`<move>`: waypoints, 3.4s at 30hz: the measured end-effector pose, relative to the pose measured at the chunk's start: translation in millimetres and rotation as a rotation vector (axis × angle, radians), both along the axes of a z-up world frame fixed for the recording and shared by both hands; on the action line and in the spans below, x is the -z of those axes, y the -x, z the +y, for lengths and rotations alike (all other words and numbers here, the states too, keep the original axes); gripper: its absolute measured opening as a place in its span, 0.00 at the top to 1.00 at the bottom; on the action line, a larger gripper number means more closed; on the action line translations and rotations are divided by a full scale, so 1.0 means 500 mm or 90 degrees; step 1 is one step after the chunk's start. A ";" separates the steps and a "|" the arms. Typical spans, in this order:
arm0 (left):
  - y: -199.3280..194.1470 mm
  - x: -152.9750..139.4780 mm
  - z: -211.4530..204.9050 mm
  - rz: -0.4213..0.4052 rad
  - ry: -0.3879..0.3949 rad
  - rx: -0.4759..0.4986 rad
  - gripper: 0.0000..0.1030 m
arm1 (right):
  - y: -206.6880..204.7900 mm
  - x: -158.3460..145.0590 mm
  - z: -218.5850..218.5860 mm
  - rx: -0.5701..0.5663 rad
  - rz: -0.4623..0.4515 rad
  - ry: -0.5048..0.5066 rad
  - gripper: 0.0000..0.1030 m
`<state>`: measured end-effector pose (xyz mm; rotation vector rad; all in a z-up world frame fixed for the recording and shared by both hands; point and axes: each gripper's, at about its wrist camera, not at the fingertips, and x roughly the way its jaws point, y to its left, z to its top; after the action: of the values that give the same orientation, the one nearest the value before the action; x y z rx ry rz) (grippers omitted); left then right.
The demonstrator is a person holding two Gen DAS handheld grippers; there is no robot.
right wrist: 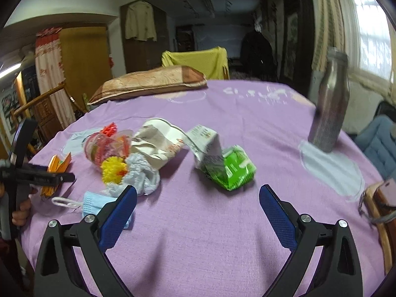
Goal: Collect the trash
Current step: 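Grasp the green-white milk carton with the right tool while the left tool holds the box, then carry the box and carton to the red wastebasket and open both tools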
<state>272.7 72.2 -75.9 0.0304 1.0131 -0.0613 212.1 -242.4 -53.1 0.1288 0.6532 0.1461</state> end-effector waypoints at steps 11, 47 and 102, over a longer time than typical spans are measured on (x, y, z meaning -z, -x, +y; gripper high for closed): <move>-0.001 0.003 -0.012 0.003 -0.016 0.014 0.06 | -0.099 0.001 -0.038 0.003 0.029 -0.023 0.06; 0.097 -0.132 -0.034 -0.140 0.121 0.043 0.32 | -0.099 -0.028 -0.056 -0.026 -0.001 -0.075 0.76; 0.553 0.005 -1.069 0.019 0.115 0.796 0.12 | 0.758 0.191 -0.665 0.538 0.016 -0.180 0.33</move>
<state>-3.8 -462.5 -78.3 0.4957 0.8800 -1.2907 -166.7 -575.0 -148.6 0.6653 0.5544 -0.5805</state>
